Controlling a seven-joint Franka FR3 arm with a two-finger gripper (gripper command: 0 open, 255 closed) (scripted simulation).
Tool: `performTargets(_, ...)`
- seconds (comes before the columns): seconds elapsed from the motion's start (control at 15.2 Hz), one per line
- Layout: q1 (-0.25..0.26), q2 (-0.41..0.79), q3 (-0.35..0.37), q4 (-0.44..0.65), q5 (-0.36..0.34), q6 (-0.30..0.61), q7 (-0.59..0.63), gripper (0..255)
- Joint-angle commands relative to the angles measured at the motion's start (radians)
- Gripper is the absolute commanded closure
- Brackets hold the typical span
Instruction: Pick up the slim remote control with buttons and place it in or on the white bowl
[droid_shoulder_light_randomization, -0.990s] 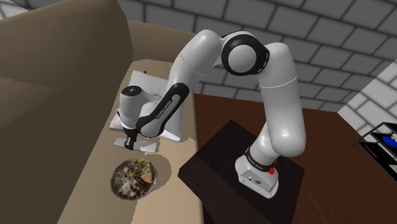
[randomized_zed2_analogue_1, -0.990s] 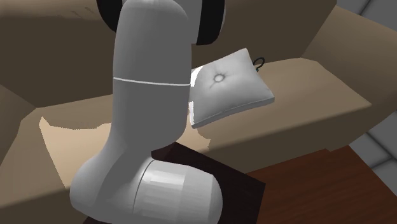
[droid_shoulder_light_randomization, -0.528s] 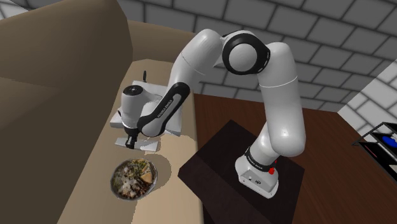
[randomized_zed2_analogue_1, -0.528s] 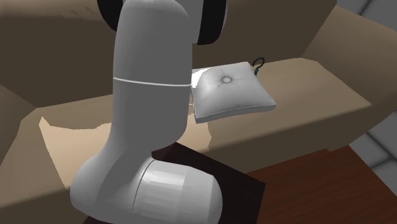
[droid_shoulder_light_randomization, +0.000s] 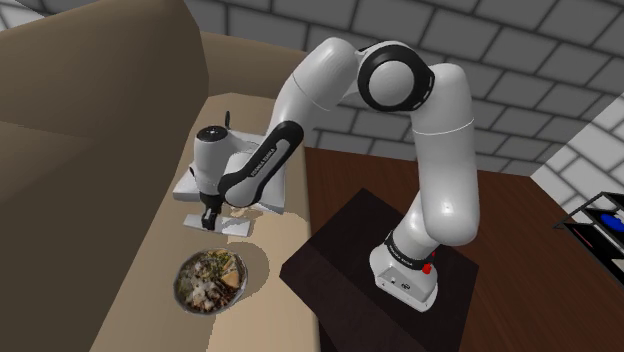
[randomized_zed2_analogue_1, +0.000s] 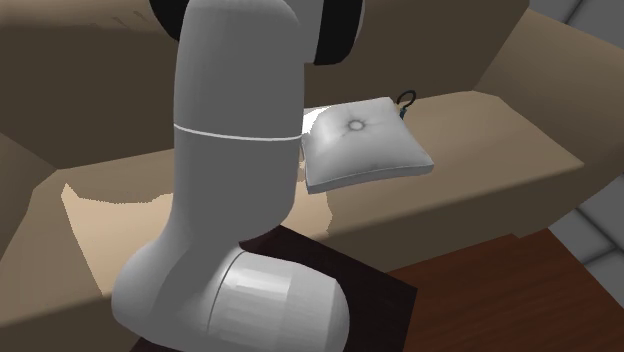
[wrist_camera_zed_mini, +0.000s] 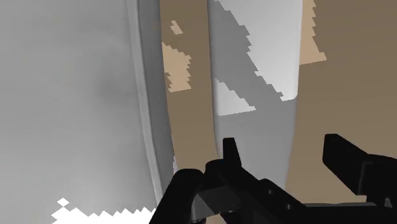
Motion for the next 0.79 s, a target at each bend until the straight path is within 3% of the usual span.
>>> performTargets(0.0,-0.015,-0.017,-0.004,-0.026,-0.006,-0.01,-0.02,0)
performTargets(0.73,0.01,0.079,-0.038,0.011,-0.038,0.051,0.003,0)
